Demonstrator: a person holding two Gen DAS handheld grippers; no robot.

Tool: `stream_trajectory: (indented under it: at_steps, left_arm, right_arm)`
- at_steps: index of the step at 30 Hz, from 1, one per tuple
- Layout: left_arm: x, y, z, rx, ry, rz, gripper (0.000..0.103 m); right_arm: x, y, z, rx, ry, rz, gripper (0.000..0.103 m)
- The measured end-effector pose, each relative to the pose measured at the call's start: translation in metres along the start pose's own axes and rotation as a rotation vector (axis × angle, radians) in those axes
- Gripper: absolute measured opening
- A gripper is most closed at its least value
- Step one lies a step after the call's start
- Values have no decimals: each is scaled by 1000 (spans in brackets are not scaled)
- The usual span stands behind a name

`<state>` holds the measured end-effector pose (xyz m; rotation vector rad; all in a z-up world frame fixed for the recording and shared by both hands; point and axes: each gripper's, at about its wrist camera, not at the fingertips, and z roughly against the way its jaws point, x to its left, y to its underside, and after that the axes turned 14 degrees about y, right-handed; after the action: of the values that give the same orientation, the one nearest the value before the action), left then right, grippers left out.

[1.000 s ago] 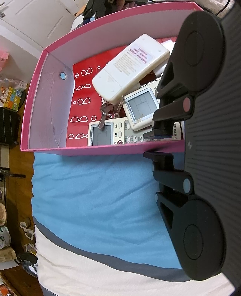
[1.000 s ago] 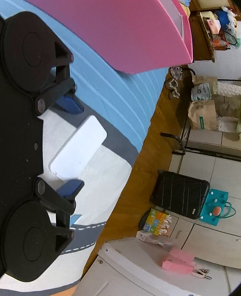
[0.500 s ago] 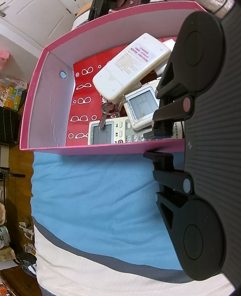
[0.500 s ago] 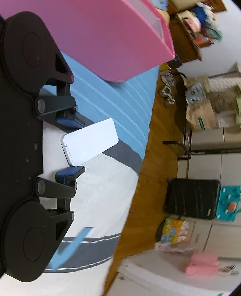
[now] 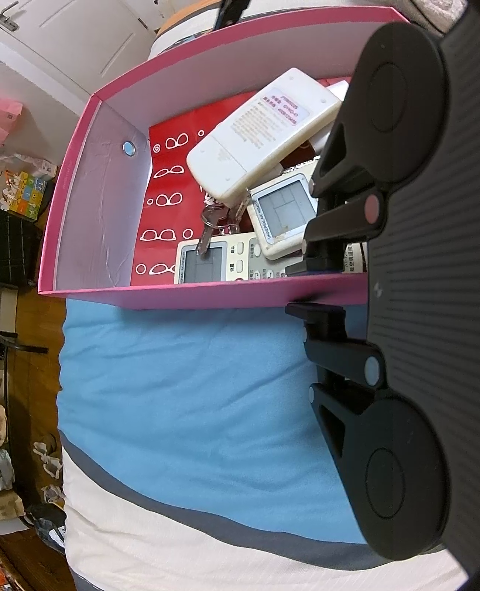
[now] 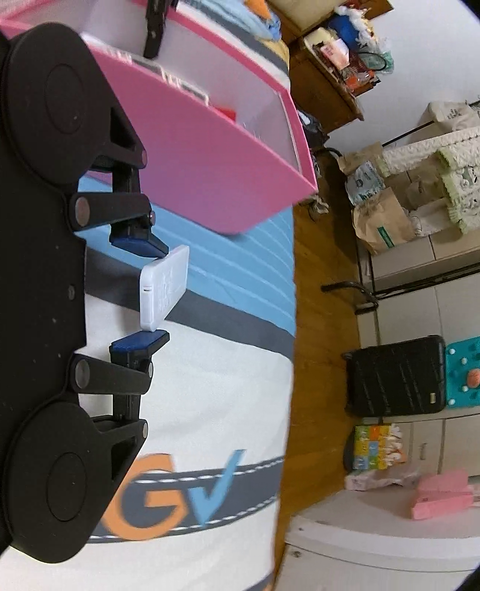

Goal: Organize rigid objects
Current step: 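Move the right tool to the small white remote and grasp it, then carry the small white remote into the pink box and release it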

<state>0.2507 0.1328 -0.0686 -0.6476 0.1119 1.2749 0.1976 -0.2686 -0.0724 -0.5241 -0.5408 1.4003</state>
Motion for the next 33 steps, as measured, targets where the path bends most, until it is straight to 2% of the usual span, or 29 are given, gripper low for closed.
stream_trajectory:
  at_steps: [3,6,7,8,9,10,14,18,23,27,29,33]
  left_arm:
    - [-1,0,2,-7,-1,-3,12]
    - [0,0,2,-9,-2,-3,12]
    - [0,0,1,-5,-2,-1,12]
    - [0,1,0,-2,-4,1,12]
    - [0,1,-1,1,-8,2,12]
    - [0,1,-1,3,-10,1,12]
    - [-2,0,-1,4,-14,-2,12]
    - [-3,1,-1,3,-15,-5,12]
    - [-1,-1,-3,8,-12,6,12]
    - [-1,0,-1,0,-11,4,12]
    - [0,0,-1,-1,-10,4,12]
    - [0,1,-1,0,-7,7,12]
  right_arm:
    - [-5,4,9,17,-13,-54,49]
    - [-10,4,21,-7,-32,-125,46]
    - [-8,5,27,-25,-32,-117,42]
    - [-3,5,33,-46,-30,-101,19]
    - [2,4,38,-62,-36,-81,10]
    - [5,3,42,-71,-51,-78,9]
    - [17,6,46,-78,-68,-41,8]
    - [19,8,46,-79,-46,-38,8]
    - [21,-2,73,-151,-77,-40,8]
    - [39,-24,113,-212,-199,39,8]
    - [49,-35,126,-211,-276,60,8]
    - [74,-47,117,-113,-400,-5,8]
